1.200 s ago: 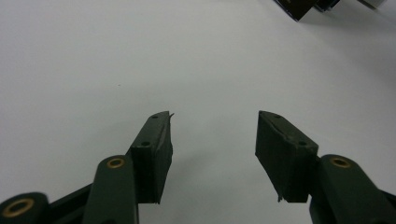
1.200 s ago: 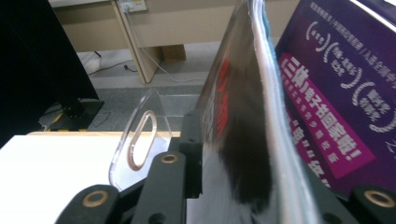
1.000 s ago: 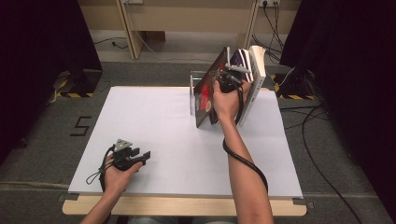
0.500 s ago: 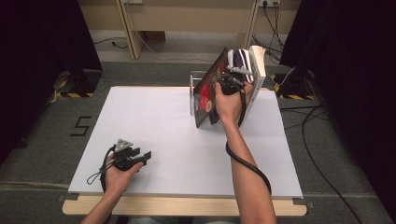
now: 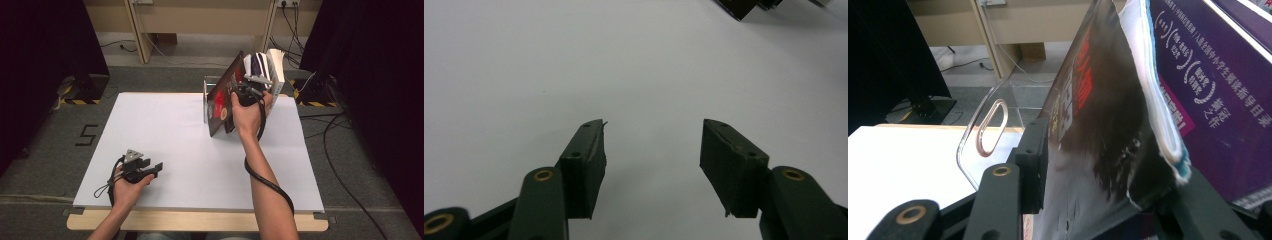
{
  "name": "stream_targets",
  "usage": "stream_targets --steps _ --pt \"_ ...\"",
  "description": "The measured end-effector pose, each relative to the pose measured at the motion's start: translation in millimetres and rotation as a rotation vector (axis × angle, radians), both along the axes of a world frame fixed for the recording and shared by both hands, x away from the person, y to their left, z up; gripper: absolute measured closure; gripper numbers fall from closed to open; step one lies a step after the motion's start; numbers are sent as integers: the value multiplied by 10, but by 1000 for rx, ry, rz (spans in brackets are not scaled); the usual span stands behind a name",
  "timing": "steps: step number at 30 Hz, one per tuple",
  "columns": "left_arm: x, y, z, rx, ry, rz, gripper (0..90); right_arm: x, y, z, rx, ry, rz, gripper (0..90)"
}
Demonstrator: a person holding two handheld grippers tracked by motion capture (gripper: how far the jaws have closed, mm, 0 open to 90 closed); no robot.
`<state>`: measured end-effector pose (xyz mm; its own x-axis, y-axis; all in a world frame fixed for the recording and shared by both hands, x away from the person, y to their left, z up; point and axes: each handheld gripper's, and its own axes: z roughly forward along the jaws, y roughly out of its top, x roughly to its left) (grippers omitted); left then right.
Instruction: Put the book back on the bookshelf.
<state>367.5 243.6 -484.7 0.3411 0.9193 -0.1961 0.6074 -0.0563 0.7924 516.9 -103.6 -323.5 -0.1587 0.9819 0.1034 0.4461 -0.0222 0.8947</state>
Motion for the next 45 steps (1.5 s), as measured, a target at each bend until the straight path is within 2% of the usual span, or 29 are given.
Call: stream_targets --steps 13,16,18,21,30,39,41,43,45 --pt "-1 -2 -5 2 1 1 425 -170 -90 -35 5 -23 14 604" --pt "-5 -13 -3 3 0 -4 424 -155 -125 -49 17 -21 11 669" --pt "-6 -11 1 2 -2 -2 425 -150 -148 -56 25 -26 1 757" --pt "-1 -3 -1 1 0 1 425 -159 -133 -48 51 -41 19 791" --pt "-7 -13 20 3 -19 -5 424 -178 16 -5 41 -68 47 799" --pt "-2 -51 23 7 -28 -15 427 -183 -79 -13 93 -66 40 723" --pt "-1 -54 18 6 -27 -16 427 -193 -105 -9 106 -63 41 718" --pt "-3 -58 14 8 -26 -17 428 -207 -123 -16 100 -61 38 715" --pt "-3 -67 14 9 -29 -19 429 -226 -148 -19 99 -64 35 749"
